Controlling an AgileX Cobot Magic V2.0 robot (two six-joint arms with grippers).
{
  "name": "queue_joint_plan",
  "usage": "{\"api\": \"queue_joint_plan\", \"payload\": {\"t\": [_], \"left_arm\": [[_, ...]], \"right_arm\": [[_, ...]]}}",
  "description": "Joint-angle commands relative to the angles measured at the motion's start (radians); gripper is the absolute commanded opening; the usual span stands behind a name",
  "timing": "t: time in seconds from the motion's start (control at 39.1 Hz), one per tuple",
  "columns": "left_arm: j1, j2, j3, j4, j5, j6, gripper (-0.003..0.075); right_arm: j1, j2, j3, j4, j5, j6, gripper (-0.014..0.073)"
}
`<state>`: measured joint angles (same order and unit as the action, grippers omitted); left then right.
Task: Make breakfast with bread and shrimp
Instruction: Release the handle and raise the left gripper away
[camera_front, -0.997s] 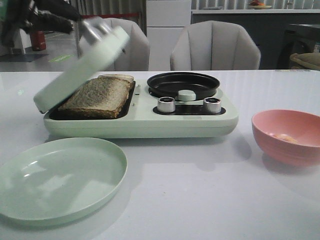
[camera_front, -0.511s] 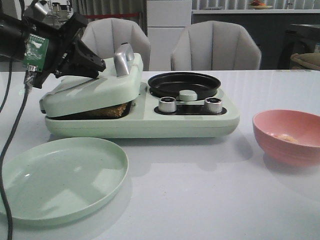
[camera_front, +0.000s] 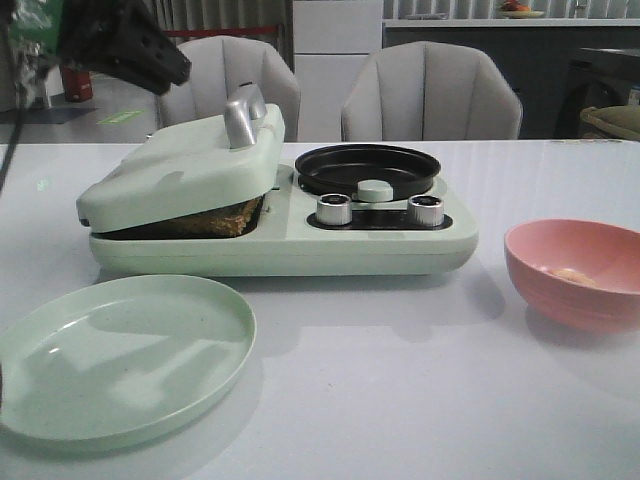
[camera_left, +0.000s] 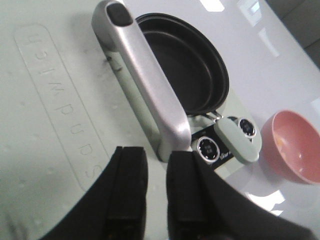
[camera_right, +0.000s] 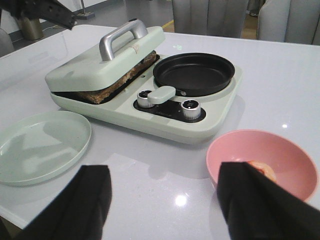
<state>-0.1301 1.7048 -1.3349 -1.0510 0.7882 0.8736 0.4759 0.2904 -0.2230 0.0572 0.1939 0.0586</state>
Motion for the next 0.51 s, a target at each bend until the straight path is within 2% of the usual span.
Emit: {"api": "queue_joint_plan", "payload": {"t": [0.0, 0.23, 0.33, 0.49], "left_arm": [[-0.001, -0.121, -0.074, 0.189, 0.021, -0.136, 0.0205], [-0.001, -0.307, -0.096, 0.627, -0.02, -0.415, 0.0205], [-0.001, -0.364, -0.085, 0.71, -0.037, -0.476, 0.0205], [-0.003, -0.468, -0.022, 0.736, -0.1, -0.491, 0.0205]], "right_arm": [[-0.003, 0.004, -0.029, -0.003, -0.073, -0.003, 0.0549], [-0.003, 0.004, -0.029, -0.003, -0.073, -0.003, 0.0549], [-0.003, 0.004, -0.029, -0.003, -0.073, -0.003, 0.0549], [-0.003, 0.004, -0.029, -0.003, -0.073, -0.003, 0.0549]]}}
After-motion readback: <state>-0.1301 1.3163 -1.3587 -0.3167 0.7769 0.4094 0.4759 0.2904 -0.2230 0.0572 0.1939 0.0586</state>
